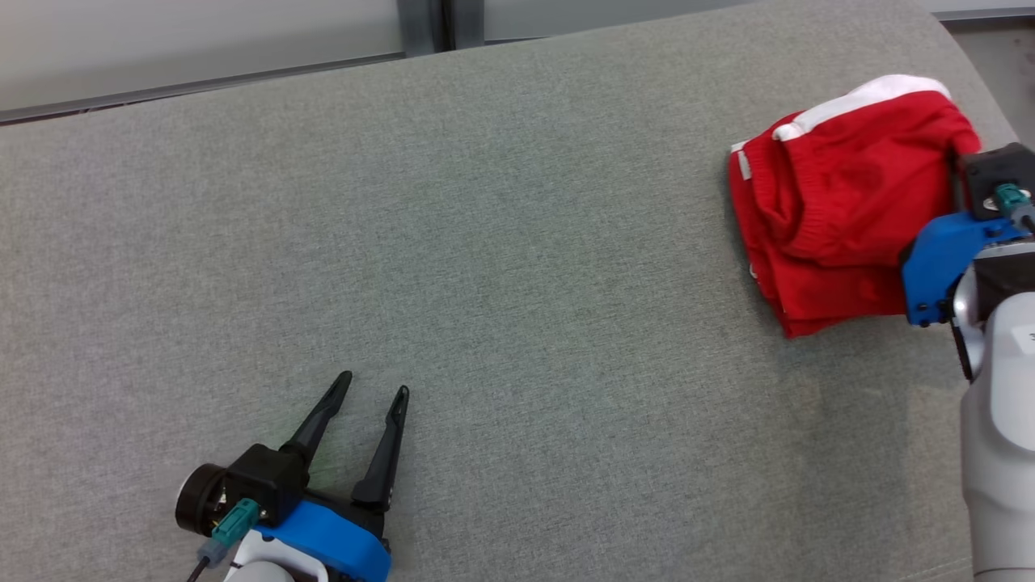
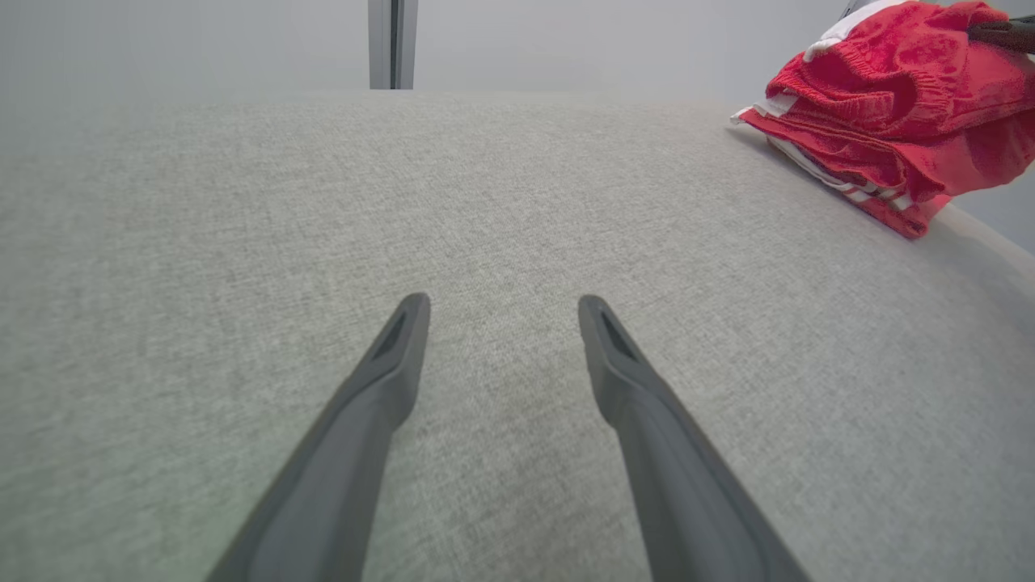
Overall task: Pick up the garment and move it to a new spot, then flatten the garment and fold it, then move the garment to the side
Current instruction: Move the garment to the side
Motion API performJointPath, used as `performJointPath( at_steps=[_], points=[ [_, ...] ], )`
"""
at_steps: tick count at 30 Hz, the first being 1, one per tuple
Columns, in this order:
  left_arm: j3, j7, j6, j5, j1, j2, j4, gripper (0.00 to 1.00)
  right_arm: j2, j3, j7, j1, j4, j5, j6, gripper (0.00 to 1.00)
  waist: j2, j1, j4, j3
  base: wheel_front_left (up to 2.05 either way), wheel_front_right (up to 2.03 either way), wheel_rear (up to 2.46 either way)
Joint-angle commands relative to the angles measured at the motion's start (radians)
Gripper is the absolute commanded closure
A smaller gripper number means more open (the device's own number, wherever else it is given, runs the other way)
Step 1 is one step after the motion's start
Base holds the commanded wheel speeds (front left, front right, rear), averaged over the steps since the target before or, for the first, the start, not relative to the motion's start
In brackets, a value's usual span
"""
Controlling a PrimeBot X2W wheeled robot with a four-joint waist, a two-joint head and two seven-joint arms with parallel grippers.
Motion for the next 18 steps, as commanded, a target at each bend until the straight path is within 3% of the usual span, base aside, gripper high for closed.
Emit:
performJointPath(
  at_steps=[1, 2, 3, 8, 12, 16, 18],
  points=[
    [0.003, -0.004, -0.001, -0.002, -0.018, 0.01, -0.004, 0.0, -0.002, -0.022, 0.006, 0.002, -0.012, -0.021, -0.001, 0.84, 0.0, -0.0001, 0.005, 0.006, 0.0, 0.0, 0.0],
    [0.005, -0.004, -0.001, -0.003, -0.02, 0.012, -0.004, 0.0, -0.006, -0.044, 0.012, 0.006, -0.023, -0.042, -0.001, 0.51, 0.0, -0.0001, 0.007, 0.007, 0.0, 0.0, 0.0],
    [0.008, -0.004, -0.001, -0.003, -0.022, 0.013, -0.002, 0.0, -0.002, -0.066, 0.017, 0.01, -0.03, -0.061, -0.001, 0.0, 0.0, -0.0001, 0.009, 0.009, 0.0, 0.0, 0.0],
    [0.029, -0.004, -0.001, 0.0, -0.022, 0.012, -0.004, 0.0, 0.046, -0.173, -0.009, 0.012, -0.063, -0.103, -0.001, 0.0, 0.0, -0.0001, 0.013, 0.007, 0.0, 0.0, 0.0],
    [0.032, -0.004, -0.001, 0.005, -0.024, 0.009, -0.011, 0.0, 0.079, -0.216, -0.102, -0.001, -0.064, -0.104, -0.001, 0.0, 0.0, -0.0001, 0.012, 0.004, 0.0, 0.0, 0.0],
    [0.038, -0.004, -0.001, 0.01, -0.024, 0.002, -0.014, 0.0, 0.09, -0.202, -0.228, -0.008, -0.018, -0.046, -0.001, 0.0, 0.0, -0.0001, 0.012, -0.005, 0.0, 0.0, 0.0],
    [0.046, -0.004, -0.001, 0.012, -0.026, -0.004, -0.011, 0.0, 0.094, -0.14, -0.281, -0.002, 0.032, 0.024, 0.0, 0.0, 0.0, -0.0001, 0.017, -0.012, 0.0, 0.0, 0.0]
  ],
)
